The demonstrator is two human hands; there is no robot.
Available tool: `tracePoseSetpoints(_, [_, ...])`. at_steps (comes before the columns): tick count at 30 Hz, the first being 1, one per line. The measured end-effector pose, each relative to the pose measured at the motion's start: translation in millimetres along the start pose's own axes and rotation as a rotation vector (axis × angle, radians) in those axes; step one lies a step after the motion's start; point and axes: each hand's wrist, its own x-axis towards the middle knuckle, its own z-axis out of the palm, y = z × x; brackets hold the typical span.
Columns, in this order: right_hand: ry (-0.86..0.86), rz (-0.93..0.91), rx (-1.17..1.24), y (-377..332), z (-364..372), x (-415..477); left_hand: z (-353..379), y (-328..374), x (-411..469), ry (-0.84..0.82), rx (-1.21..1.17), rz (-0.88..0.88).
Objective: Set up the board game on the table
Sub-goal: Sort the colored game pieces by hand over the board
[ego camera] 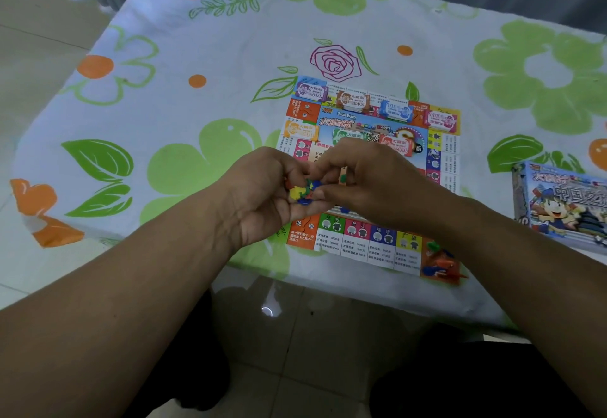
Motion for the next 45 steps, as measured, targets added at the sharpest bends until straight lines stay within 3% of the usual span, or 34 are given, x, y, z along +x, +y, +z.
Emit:
tracePoseSetpoints(20, [-0.027, 0.305, 0.300, 2.1, -14.6, -0.8, 1.0, 1.6, -1.5, 0.043, 0.004, 0.010])
tracePoseSetpoints(25, [0.019, 0.309, 0.231, 5.3, -14.9, 2.2, -2.9, 1.8, -0.4, 0.105, -0.027, 0.056])
tracePoseSetpoints(31, [-0.209, 0.358, -0.035, 15.6, -10.6, -0.2, -6.1, 2.9, -1.2, 0.133, -0.050, 0.072])
tracePoseSetpoints(35, [-0.252, 0.333, -0.139, 16.4, -7.9, -2.5, -4.2, 1.6, -1.6, 0.126, -0.033, 0.067])
tracePoseSetpoints(39, [-0.154, 0.308, -0.163, 14.7, -9.4, -1.5, -3.5, 0.9, -1.2, 0.123, -0.007, 0.056])
tracePoseSetpoints(43, [0.061, 0.134, 0.022, 5.8, -7.1, 1.2, -3.7, 1.0, -0.7, 0.100, -0.001, 0.047])
tracePoseSetpoints(45, [0.065, 0.079, 0.090, 3.6, -2.2, 2.6, -3.9, 0.1, -0.7, 0.080, -0.001, 0.042])
